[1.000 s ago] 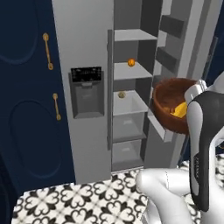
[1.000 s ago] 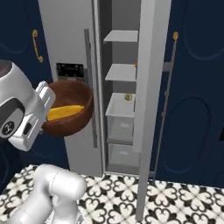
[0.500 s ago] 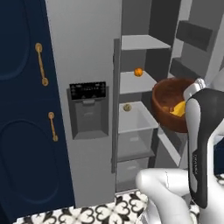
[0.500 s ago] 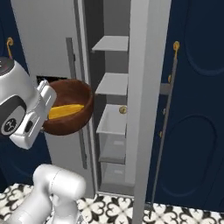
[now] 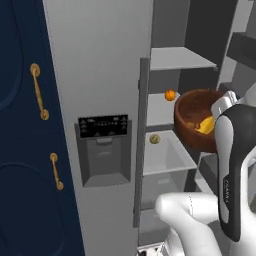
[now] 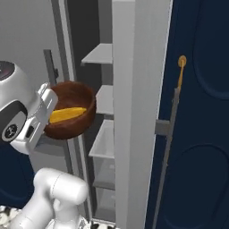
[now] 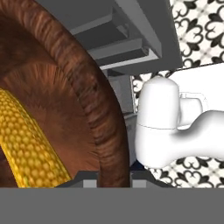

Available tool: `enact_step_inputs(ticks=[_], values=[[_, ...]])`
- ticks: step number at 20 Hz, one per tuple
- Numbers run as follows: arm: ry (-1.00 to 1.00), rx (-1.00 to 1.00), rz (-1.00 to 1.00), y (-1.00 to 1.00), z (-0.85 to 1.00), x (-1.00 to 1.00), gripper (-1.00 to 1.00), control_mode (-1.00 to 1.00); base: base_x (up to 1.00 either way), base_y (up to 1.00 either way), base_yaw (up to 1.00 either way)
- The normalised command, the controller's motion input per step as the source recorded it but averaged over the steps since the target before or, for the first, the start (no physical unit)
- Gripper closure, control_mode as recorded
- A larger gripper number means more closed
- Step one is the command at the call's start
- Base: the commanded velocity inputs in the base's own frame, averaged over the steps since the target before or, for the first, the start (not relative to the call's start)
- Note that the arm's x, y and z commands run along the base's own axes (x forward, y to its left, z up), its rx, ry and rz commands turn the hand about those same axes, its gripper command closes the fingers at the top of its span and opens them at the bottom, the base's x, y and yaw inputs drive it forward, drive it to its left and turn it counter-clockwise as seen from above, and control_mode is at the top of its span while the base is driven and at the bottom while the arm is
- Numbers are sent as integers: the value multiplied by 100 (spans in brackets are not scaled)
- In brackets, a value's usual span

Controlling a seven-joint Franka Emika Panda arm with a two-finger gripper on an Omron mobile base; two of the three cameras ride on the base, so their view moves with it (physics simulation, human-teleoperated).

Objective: Pick the chicken drumstick and corn from their plates and place them in the bowl. Then put the bowl in the fridge.

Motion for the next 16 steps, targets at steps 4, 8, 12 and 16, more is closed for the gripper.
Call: enact_step_inputs(ticks=[4,8,12,16], values=[[0,0,0,0,0,0,100,100,26,-25,6],[0,0,0,0,0,0,100,100,46,-17,3],[0,0,0,0,0,0,100,100,70,-14,-1],[0,0,0,0,0,0,100,100,57,-33,0]])
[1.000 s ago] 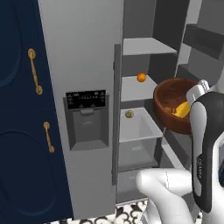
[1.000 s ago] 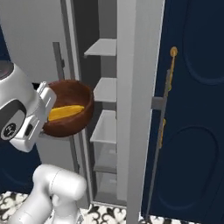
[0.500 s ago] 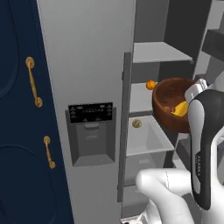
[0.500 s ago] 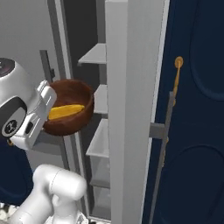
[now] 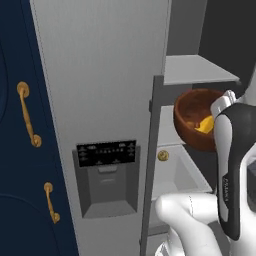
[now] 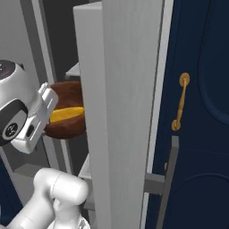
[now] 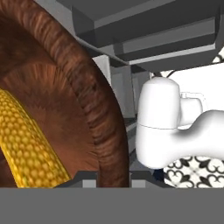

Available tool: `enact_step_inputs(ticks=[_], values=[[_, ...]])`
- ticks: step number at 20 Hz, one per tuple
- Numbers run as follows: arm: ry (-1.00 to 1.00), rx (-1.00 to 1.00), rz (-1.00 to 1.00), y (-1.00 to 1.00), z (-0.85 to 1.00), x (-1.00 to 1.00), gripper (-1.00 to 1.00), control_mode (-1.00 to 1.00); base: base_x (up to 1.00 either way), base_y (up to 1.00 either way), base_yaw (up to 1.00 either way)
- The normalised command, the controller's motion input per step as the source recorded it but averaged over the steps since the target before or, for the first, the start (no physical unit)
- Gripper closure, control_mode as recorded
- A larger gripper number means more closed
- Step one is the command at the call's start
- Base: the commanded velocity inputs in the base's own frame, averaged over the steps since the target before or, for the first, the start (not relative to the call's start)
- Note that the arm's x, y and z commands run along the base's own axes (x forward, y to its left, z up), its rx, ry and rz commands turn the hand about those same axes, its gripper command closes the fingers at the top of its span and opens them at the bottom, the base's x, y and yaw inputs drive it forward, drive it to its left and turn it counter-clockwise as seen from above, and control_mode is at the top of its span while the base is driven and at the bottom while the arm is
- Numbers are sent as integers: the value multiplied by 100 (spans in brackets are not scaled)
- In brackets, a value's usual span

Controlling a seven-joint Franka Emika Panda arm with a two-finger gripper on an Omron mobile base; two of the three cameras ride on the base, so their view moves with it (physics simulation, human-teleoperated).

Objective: Pick the chicken drumstick and corn from their plates and place them in the bowl. Then put the bowl in the fridge.

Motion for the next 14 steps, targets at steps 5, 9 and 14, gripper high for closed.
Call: enact_step_inputs(ticks=[5,9,14], values=[[0,0,0,-16,-2,1,100,-100,19,-20,-1],[3,0,0,-30,-21,44,100,-100,0,0,0],[6,0,-2,-32,-41,72,100,-100,0,0,0]])
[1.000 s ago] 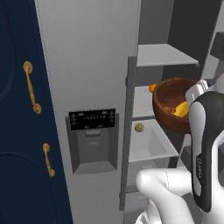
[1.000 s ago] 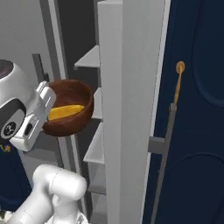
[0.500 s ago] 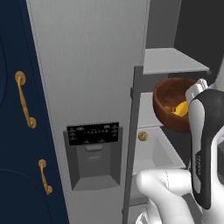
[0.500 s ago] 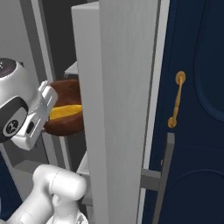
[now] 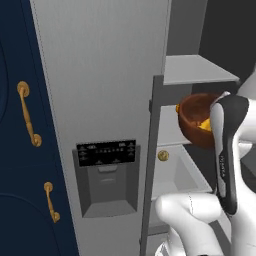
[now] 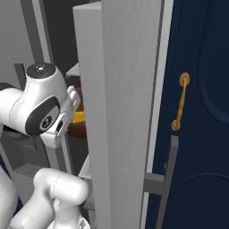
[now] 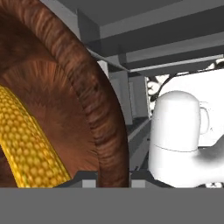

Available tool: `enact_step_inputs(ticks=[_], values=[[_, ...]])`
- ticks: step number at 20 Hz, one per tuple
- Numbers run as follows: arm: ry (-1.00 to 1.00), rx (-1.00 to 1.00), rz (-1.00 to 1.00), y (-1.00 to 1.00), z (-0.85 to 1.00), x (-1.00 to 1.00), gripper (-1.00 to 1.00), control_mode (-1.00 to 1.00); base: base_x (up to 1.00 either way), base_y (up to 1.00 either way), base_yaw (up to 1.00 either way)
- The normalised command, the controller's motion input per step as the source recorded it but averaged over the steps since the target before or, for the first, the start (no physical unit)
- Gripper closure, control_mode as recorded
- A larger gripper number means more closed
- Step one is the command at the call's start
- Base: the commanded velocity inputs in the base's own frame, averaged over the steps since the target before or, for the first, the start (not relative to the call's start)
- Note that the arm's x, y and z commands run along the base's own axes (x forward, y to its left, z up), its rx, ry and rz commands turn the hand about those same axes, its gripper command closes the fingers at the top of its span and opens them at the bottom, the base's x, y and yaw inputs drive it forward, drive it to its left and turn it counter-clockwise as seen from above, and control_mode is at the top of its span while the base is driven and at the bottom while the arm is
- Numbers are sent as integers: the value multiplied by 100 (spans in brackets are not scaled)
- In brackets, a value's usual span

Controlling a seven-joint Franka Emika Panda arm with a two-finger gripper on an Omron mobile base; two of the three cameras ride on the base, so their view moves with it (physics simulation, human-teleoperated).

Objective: Pick the chicken drumstick and corn from their plates and place them in the bowl. Then put the bowl in the fridge.

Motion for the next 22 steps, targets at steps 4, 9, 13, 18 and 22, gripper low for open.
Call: enact_step_inputs(ticks=[4,9,13,18,22], values=[[0,0,0,-5,-55,92,100,-100,0,0,0],[0,0,0,-18,-47,70,100,-100,0,0,0],[0,3,3,-14,-55,63,100,-100,0,0,0],[7,0,0,-5,-33,71,100,-100,0,0,0],[1,0,0,-13,-1,39,100,-100,0,0,0]])
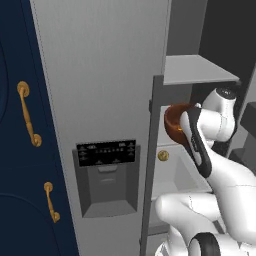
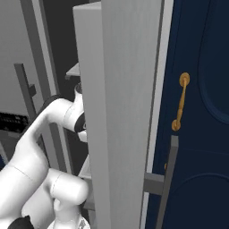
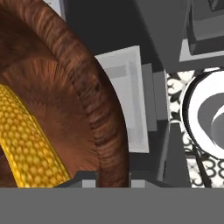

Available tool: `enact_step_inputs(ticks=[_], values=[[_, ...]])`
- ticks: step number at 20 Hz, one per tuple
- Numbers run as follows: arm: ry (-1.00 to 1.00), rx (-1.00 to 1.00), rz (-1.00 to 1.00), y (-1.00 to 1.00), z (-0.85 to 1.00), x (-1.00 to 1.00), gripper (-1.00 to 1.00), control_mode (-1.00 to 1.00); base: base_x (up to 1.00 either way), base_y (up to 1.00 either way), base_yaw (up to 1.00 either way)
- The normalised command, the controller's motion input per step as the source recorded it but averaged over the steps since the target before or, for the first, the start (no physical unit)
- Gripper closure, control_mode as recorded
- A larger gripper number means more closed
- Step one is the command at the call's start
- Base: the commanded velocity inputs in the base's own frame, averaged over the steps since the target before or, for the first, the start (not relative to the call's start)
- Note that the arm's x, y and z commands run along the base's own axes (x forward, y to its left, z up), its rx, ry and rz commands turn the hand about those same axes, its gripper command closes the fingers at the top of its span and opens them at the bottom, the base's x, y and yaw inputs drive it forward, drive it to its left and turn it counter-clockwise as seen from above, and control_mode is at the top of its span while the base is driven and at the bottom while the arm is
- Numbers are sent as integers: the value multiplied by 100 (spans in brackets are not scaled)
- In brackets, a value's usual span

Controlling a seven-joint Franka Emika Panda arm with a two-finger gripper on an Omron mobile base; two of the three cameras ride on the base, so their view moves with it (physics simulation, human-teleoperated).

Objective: Pick the chicken drumstick and corn from their plates and place them in the bowl. Then put the bowl in the fridge.

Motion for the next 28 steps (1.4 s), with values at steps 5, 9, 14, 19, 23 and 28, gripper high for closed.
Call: enact_step_inputs(ticks=[5,9,14,19,23,28], values=[[0,1,0,-11,-1,62,100,-100,0,0,0],[0,0,1,-6,-17,50,100,-100,0,0,0],[1,3,4,-18,-19,22,100,-100,0,0,0],[3,4,3,-7,-33,20,100,-100,0,0,0],[17,8,0,-1,-29,43,100,-100,0,0,0],[-1,1,5,0,-36,37,100,-100,0,0,0]])
